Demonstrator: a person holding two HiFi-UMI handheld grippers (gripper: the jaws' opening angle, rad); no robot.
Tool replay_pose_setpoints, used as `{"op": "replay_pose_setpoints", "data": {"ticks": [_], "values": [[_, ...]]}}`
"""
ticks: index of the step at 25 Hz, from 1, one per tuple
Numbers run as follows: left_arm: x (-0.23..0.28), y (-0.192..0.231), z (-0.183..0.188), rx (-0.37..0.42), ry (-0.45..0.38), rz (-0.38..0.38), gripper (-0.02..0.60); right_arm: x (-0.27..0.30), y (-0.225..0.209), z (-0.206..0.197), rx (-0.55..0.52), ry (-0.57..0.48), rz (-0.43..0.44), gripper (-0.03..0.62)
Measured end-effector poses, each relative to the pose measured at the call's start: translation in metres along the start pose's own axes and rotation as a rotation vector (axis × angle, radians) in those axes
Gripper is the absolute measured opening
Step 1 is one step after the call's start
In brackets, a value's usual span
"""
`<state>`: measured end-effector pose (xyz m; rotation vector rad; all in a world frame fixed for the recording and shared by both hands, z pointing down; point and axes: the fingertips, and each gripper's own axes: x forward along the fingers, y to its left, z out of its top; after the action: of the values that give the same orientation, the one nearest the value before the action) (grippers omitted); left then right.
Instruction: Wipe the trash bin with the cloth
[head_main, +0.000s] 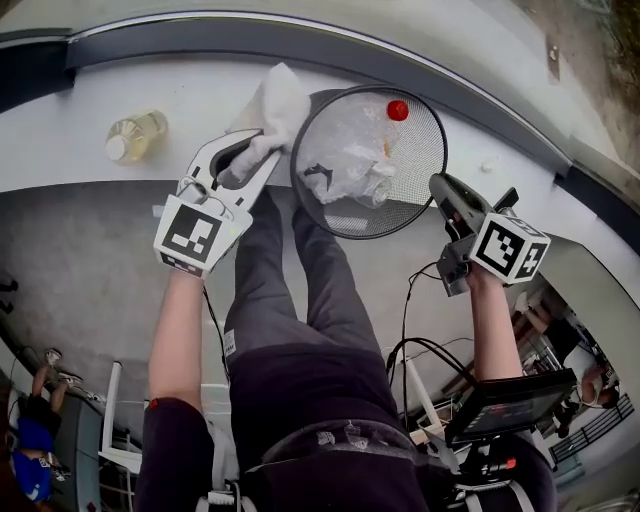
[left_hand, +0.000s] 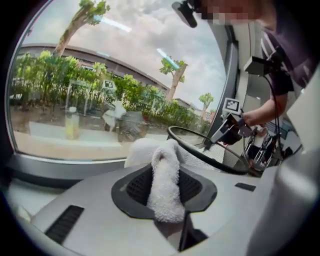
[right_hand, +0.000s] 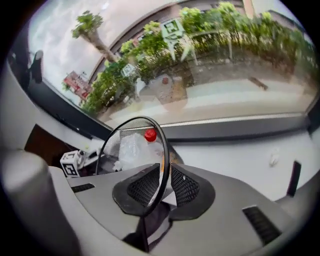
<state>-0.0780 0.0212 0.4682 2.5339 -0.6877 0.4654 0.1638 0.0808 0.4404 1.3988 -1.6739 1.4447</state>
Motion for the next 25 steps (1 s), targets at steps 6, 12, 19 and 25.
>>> {"op": "replay_pose_setpoints", "data": {"ticks": [6, 12, 19, 25], "values": [[0.034, 0.037, 0.032, 0.119, 0.015, -0.033, 0.094, 0.021, 0.002, 0.040, -0.394, 0.019, -0.081, 0.066], [0.041, 0.020, 0.032, 0.041, 0.011, -0.096, 0.094, 0.040, 0.000, 0.034, -0.331, 0.079, -0.041, 0.041], [0.020, -0.013, 0.008, -0.030, 0.013, -0.123, 0.091, 0.029, -0.010, 0.028, 0.095, -0.032, 0.017, 0.044], [0.005, -0.043, -0.014, -0.075, 0.046, -0.153, 0.091, 0.018, -0.026, -0.007, 0.228, -0.003, 0.005, 0.044]]}}
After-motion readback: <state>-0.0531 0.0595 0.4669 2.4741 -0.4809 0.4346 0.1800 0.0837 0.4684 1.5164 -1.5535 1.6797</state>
